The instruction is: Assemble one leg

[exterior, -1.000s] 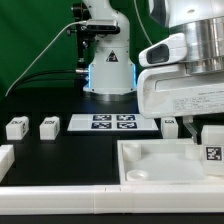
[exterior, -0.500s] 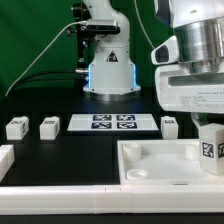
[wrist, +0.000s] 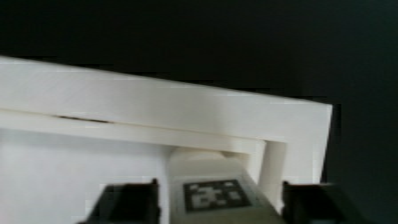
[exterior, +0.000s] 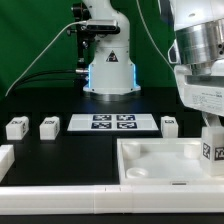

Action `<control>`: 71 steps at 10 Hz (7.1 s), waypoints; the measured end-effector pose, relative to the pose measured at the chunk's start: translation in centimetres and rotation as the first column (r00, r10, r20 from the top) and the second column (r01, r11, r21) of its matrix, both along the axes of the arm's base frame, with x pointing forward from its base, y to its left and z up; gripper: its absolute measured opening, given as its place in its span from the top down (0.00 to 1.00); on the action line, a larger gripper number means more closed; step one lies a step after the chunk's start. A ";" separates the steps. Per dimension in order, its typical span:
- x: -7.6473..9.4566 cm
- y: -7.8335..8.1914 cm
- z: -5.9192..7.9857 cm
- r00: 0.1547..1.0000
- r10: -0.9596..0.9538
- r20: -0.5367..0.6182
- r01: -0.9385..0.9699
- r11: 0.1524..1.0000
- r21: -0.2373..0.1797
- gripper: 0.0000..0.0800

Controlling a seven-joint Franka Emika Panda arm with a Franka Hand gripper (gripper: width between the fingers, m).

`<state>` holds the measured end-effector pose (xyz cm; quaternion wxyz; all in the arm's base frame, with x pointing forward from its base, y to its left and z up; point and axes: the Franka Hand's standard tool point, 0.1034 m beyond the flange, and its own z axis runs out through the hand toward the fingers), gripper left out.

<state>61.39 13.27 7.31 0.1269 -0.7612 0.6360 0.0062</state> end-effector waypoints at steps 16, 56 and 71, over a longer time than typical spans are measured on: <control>-0.4 0.0 -0.3 0.068 0.997 -0.025 -0.936 0.055 -0.348 0.19; -0.1 -0.7 -0.2 0.930 0.364 0.059 -0.358 0.929 -0.091 0.19; 0.2 -2.0 -0.3 -0.014 0.998 -0.062 -0.936 -0.035 -0.351 0.51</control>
Offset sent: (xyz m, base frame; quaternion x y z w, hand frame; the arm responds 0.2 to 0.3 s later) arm -0.0020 -0.0004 0.0006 -0.0044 0.0072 0.0021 1.0000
